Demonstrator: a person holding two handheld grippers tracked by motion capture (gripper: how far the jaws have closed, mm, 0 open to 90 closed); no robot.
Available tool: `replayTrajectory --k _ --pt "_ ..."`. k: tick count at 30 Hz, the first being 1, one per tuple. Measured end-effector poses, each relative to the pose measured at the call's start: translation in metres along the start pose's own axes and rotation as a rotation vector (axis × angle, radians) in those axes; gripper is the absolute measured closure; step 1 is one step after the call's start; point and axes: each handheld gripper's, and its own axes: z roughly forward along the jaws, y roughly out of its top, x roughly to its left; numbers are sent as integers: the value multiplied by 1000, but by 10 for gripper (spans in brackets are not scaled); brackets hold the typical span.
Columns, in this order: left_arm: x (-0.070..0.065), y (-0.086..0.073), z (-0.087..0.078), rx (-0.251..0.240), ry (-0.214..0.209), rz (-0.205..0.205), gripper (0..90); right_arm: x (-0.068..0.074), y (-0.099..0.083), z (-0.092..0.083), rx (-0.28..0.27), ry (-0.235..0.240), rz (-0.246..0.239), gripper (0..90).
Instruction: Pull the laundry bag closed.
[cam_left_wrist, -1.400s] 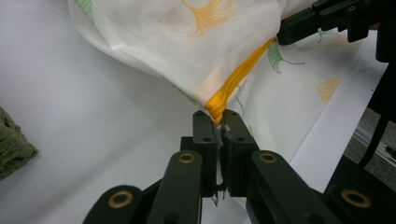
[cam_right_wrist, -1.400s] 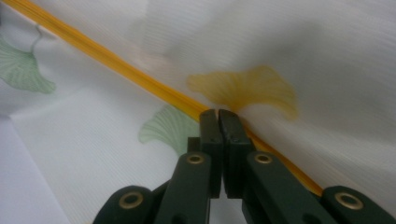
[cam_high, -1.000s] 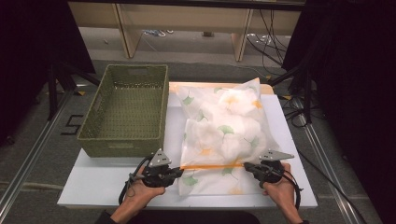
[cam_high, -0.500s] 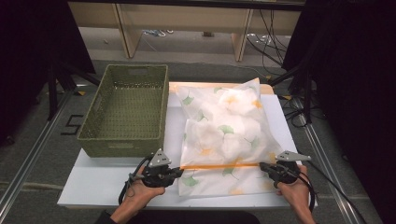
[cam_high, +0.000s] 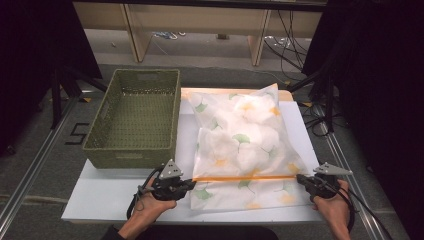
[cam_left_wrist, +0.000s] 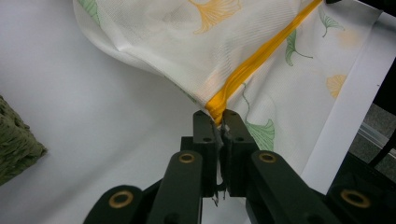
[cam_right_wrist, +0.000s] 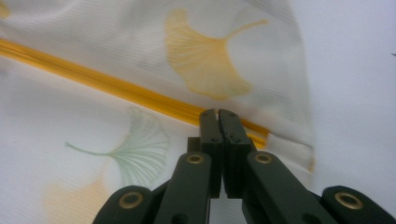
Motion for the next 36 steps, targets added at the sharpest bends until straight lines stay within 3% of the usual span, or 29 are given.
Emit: replayTrajectory --k 1,2,3,4,5,6,7,8,9,11,12,13,19,20,21,22,23,24,25,26,27,28,29,30,31,33,36 --pt "0 0 0 0 1 -1 851 0 -2 -1 -6 6 29 900" --pt "0 0 0 -2 0 -4 851 -7 -3 -2 -11 1 -5 900" --pt "0 0 0 0 -4 -2 851 -7 -3 -4 -2 -23 9 900" --pt "-1 0 0 -2 2 -5 851 -7 -4 -5 3 -24 40 900" --pt "-1 0 0 0 -1 -5 851 -10 -5 -6 -4 -31 25 900" --pt "0 0 0 2 -3 -5 851 -9 -5 -7 13 -26 52 900" --pt "0 0 0 2 -1 -5 851 -13 -5 -7 2 -42 22 900" --pt "0 0 0 -1 0 -6 851 -11 -6 -8 12 -40 60 900" --pt "-1 0 0 -2 2 -5 851 -16 -7 -8 -1 -49 19 900" --pt "-1 0 1 3 -2 -2 850 -18 -7 -9 4 10 51 900" --pt "-1 -1 1 2 5 -2 850 -18 -7 -9 -2 -30 31 900" --pt "0 -1 1 5 -3 -2 850 -14 -7 -9 15 -33 67 900" --pt "0 -3 2 6 -13 -22 825 -14 -7 -8 -8 -18 70 898" --pt "0 -3 3 9 -29 -31 795 -16 -6 -8 -21 -16 46 875" --pt "1 -3 3 24 -34 -14 752 -15 -6 -7 -24 20 80 825" --pt "1 -4 3 27 -31 -14 701 -15 -6 -7 -36 23 82 788" --pt "0 -4 3 29 -30 -14 658 -11 -5 -8 -55 -10 99 750" --pt "-1 -4 2 29 -34 -6 617 -10 -3 -9 -66 -18 65 704" --pt "-1 -4 2 23 -29 -6 584 -8 -1 -8 -84 9 58 660" --pt "-2 -3 1 17 -32 -6 531 -6 1 -9 -95 -28 31 605" --pt "-2 -3 0 14 -25 1 505 -2 4 -8 -111 7 41 578" --pt "-2 -3 0 7 -26 8 473 5 6 -9 -121 -1 61 543" --pt "-3 -3 -1 1 -9 10 457 10 7 -8 -129 21 80 524" --pt "-2 -2 -2 -2 -14 15 426 10 9 -8 -149 16 26 491" --pt "-3 -3 -3 -10 7 22 409 15 10 -9 -153 7 37 473" --pt "-2 -3 -4 -13 11 25 367 21 14 -9 -172 26 -24 448" --pt "-4 -4 -6 -40 10 17 322 30 17 -9 -191 49 -45 412"
